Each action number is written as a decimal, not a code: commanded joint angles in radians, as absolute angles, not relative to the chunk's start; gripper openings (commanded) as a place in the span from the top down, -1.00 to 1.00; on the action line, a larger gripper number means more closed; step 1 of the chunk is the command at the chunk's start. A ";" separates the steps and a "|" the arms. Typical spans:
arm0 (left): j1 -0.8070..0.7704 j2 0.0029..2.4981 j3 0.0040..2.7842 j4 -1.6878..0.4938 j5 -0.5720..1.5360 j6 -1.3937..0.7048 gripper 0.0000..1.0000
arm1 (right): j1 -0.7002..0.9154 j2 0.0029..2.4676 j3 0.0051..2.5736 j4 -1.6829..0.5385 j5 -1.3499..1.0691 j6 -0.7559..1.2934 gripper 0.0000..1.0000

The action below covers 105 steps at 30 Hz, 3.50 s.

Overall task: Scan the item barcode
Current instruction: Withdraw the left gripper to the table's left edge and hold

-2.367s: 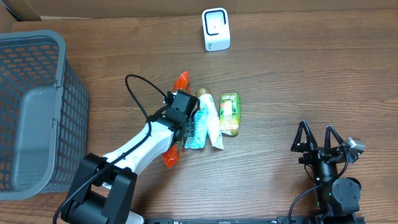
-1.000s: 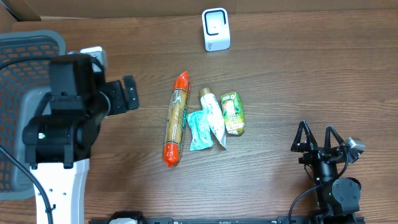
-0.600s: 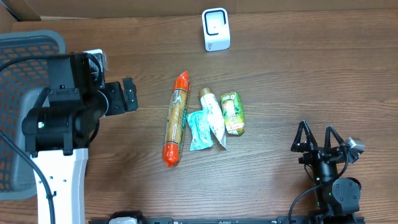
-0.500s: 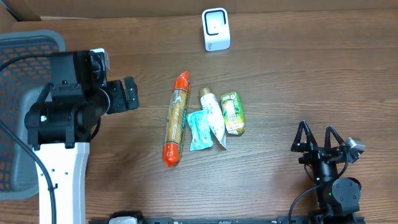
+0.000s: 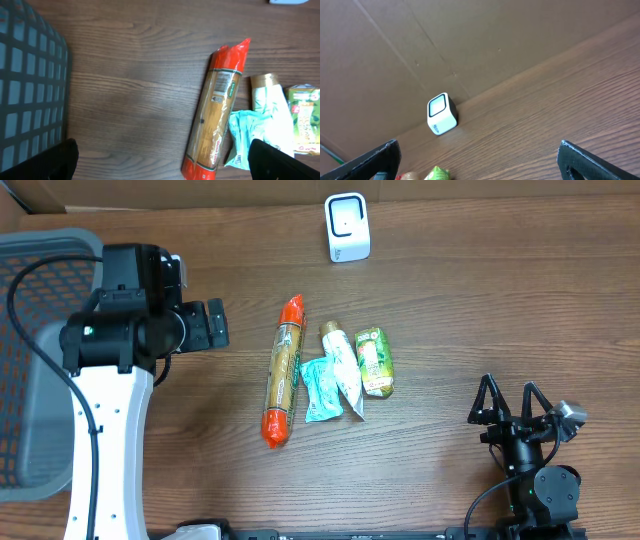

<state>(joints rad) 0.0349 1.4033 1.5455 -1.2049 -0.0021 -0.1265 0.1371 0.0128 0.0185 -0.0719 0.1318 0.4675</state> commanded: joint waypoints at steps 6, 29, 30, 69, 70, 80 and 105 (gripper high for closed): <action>0.039 1.464 1.566 -1.200 0.019 -0.108 -0.99 | 0.133 0.003 0.008 -0.067 0.138 0.466 -1.00; 0.041 1.354 1.587 -1.156 -0.063 -0.070 -0.99 | 0.133 0.003 0.008 -0.067 0.138 0.466 -1.00; 0.041 1.347 1.587 -1.154 -0.063 -0.066 -0.99 | 0.133 0.003 0.008 -0.067 0.138 0.466 -1.00; 0.039 1.369 1.586 -1.171 -0.062 -0.066 -0.99 | 0.133 0.003 0.008 -0.067 0.138 0.466 -1.00; 0.039 1.369 1.586 -1.171 -0.062 -0.067 -0.99 | 0.133 0.003 0.008 -0.067 0.138 0.466 -1.00; 0.039 1.369 1.586 -1.171 -0.062 -0.066 -0.99 | 0.133 0.003 0.008 -0.067 0.138 0.466 -1.00; 0.039 1.369 1.586 -1.171 -0.062 -0.067 -0.99 | 0.133 0.003 0.008 -0.063 0.152 0.467 -1.00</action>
